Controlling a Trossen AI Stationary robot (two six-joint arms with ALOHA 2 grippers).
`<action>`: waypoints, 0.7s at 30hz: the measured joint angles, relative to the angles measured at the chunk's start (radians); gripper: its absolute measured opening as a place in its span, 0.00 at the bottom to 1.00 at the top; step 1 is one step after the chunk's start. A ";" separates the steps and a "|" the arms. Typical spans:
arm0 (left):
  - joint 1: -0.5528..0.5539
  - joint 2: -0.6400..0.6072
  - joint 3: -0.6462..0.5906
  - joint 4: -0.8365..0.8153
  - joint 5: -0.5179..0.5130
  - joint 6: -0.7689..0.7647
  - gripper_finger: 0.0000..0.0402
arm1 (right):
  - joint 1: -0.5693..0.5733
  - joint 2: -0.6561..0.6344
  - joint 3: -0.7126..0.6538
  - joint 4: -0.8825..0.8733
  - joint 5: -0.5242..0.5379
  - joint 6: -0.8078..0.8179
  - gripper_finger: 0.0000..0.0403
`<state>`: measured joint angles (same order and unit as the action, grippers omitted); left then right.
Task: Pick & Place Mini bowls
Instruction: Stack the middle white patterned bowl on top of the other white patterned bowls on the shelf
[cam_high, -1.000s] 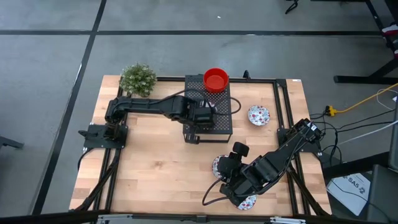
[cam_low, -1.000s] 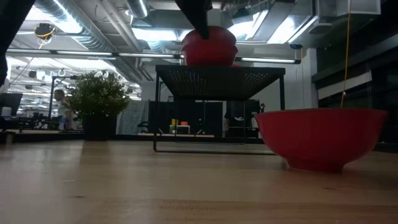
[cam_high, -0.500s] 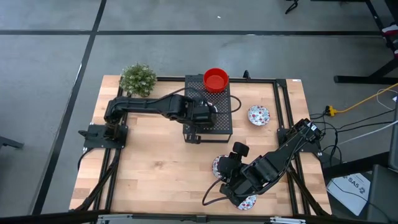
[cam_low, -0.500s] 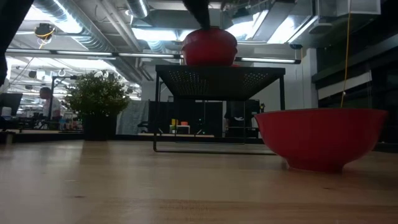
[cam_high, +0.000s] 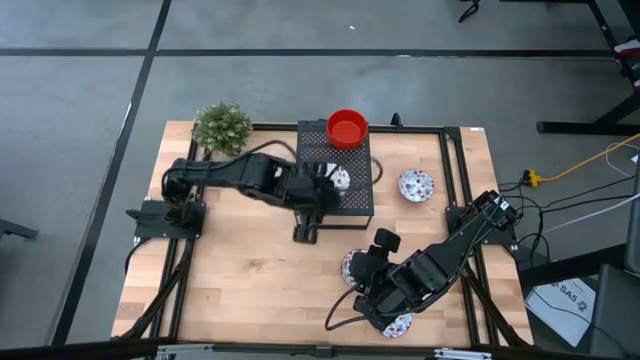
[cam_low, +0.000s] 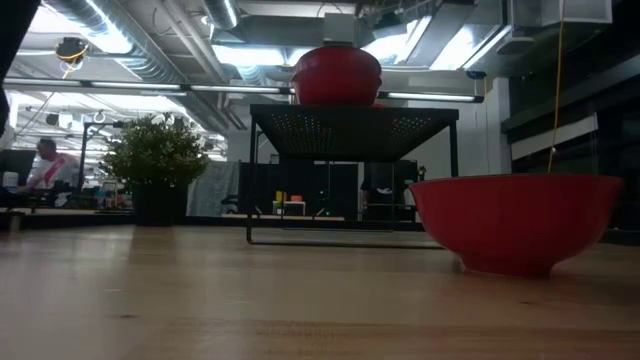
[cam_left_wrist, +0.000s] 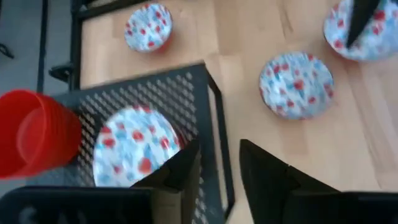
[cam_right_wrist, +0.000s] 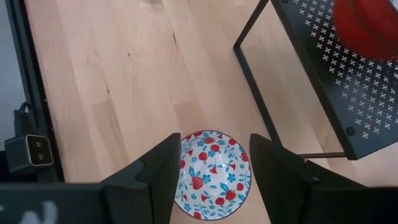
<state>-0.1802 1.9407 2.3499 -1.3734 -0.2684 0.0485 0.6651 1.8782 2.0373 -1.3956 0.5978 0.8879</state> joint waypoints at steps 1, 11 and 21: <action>-0.012 -0.004 -0.001 -0.019 0.003 -0.013 0.26 | 0.000 0.000 0.000 0.000 -0.009 0.001 0.47; -0.180 -0.019 -0.019 -0.193 0.010 -0.210 0.23 | 0.000 0.000 0.000 0.011 -0.060 -0.002 0.47; -0.334 -0.012 -0.103 -0.198 -0.123 -0.289 0.23 | 0.011 0.072 0.000 0.020 -0.051 -0.026 0.47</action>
<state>-0.5142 1.9289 2.2470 -1.5712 -0.3915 -0.2409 0.6765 1.9507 2.0373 -1.3760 0.5471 0.8615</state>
